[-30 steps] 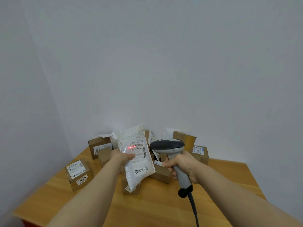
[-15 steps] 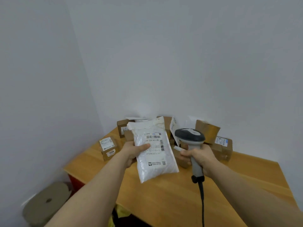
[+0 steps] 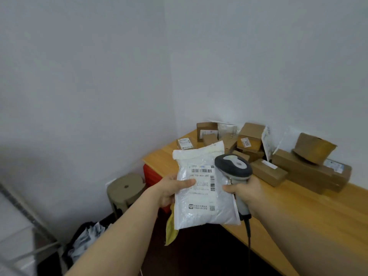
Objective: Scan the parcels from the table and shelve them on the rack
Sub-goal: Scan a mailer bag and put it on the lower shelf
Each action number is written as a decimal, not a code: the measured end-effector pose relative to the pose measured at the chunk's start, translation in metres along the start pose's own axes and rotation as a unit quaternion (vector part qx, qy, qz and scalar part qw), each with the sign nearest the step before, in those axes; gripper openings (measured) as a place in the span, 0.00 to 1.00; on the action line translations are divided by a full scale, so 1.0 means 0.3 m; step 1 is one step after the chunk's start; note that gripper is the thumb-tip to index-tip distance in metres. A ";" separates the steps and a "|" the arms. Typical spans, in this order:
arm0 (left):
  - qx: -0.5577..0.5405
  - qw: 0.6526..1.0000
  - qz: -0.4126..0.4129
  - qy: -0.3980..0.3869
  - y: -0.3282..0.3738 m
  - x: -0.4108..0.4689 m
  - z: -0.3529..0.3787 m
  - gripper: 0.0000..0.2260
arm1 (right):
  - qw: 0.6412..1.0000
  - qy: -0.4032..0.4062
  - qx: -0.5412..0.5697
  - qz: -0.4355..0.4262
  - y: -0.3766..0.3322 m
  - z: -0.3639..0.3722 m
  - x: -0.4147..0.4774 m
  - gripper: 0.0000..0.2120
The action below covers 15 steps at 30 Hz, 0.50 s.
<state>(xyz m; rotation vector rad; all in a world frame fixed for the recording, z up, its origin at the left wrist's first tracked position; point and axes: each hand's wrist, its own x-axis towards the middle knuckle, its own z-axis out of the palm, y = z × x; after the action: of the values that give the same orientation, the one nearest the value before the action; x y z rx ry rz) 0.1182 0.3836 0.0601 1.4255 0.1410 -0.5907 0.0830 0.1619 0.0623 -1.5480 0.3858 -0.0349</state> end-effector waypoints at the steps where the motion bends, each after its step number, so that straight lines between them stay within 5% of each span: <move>1: -0.014 1.000 -0.001 0.003 -0.011 -0.050 -0.034 0.22 | 1.000 -0.003 -0.005 -0.005 0.006 0.041 -0.032 0.16; 10: -0.067 0.975 0.057 0.203 -0.257 -0.731 -0.520 0.13 | 0.988 -0.140 -0.056 -0.021 0.105 0.603 -0.566 0.16; 15: -0.071 0.964 0.037 0.253 -0.456 -1.246 -0.791 0.25 | 0.977 -0.203 -0.066 -0.012 0.192 0.942 -0.945 0.16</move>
<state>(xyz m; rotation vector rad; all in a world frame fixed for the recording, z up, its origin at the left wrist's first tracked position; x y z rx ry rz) -0.2030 0.7179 0.0624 1.4096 0.5229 -0.1400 -0.1216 0.5107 0.0615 -1.6450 0.0443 0.2895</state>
